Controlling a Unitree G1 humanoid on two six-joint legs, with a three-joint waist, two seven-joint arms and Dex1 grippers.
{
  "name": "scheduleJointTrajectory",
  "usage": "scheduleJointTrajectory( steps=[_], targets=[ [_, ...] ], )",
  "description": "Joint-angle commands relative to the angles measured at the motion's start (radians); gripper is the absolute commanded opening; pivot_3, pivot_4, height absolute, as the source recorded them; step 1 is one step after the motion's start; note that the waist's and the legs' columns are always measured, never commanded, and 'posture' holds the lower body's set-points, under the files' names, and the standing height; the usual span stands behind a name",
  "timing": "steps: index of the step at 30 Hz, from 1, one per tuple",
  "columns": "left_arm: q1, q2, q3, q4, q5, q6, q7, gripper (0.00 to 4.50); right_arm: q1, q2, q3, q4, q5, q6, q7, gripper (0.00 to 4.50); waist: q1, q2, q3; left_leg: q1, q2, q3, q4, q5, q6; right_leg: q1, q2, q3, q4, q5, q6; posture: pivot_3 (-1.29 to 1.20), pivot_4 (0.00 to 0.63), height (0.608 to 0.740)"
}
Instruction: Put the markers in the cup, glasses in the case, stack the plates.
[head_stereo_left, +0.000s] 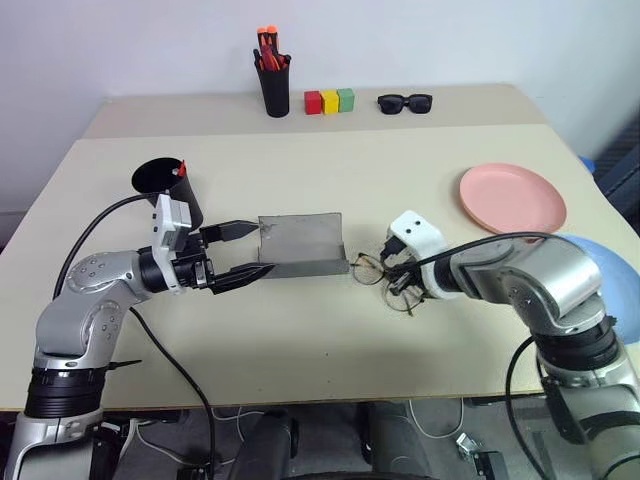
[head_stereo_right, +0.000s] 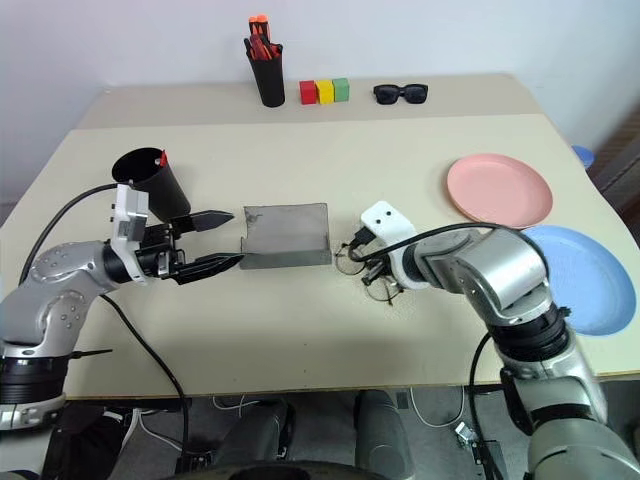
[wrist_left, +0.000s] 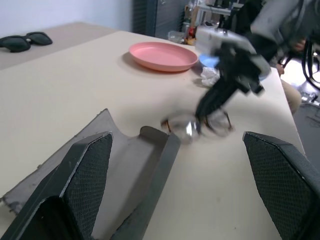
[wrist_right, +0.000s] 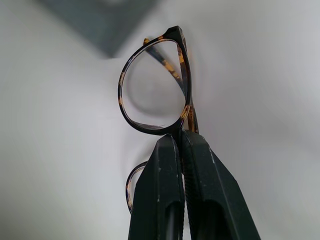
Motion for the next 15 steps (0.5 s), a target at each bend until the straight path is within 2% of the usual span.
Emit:
scheduleJointTrajectory(
  steps=[1,3,8,10,15],
  targets=[
    [0.007,0.03,0.071,-0.018,-0.042,0.016,0.02,4.31,-0.074,-0.021,-0.038,0.022,-0.039,-0.076,0.008,0.04,-0.004,0.0,0.0,0.0,0.0,0.0,0.0,0.0,0.0,0.0,0.0,0.0,0.0,0.0,0.0,0.0,0.15,0.74],
    [0.022,0.042,0.094,-0.027,-0.055,0.031,0.033,4.31,-0.095,-0.005,-0.018,0.014,-0.056,-0.143,0.013,0.04,-0.007,0.0,0.0,0.0,0.001,0.0,-0.001,0.0,0.0,-0.001,0.001,0.0,0.0,0.0,0.0,0.0,0.15,0.74],
    [0.05,0.102,0.177,0.004,-0.055,0.03,0.054,4.31,-0.135,0.164,-0.007,0.067,-0.092,-0.35,0.009,0.04,-0.015,0.0,0.0,-0.001,0.001,0.0,-0.002,0.0,0.0,-0.002,0.001,0.0,0.0,0.0,0.0,0.0,0.15,0.74],
    [0.073,0.142,0.214,0.008,-0.068,0.042,0.038,4.31,-0.149,0.197,0.032,0.091,-0.124,-0.408,0.013,0.04,-0.019,0.0,0.0,-0.001,0.001,0.0,-0.002,0.0,0.0,-0.003,0.001,0.0,0.0,0.0,0.0,0.0,0.15,0.74],
    [0.165,0.2,0.277,-0.055,-0.163,0.144,0.005,4.31,-0.163,0.304,0.039,0.137,-0.146,-0.531,0.029,0.04,-0.024,0.001,0.0,-0.001,0.001,0.0,-0.003,0.0,0.0,-0.003,0.0,0.001,0.0,0.0,0.0,0.0,0.15,0.74]
  ],
)
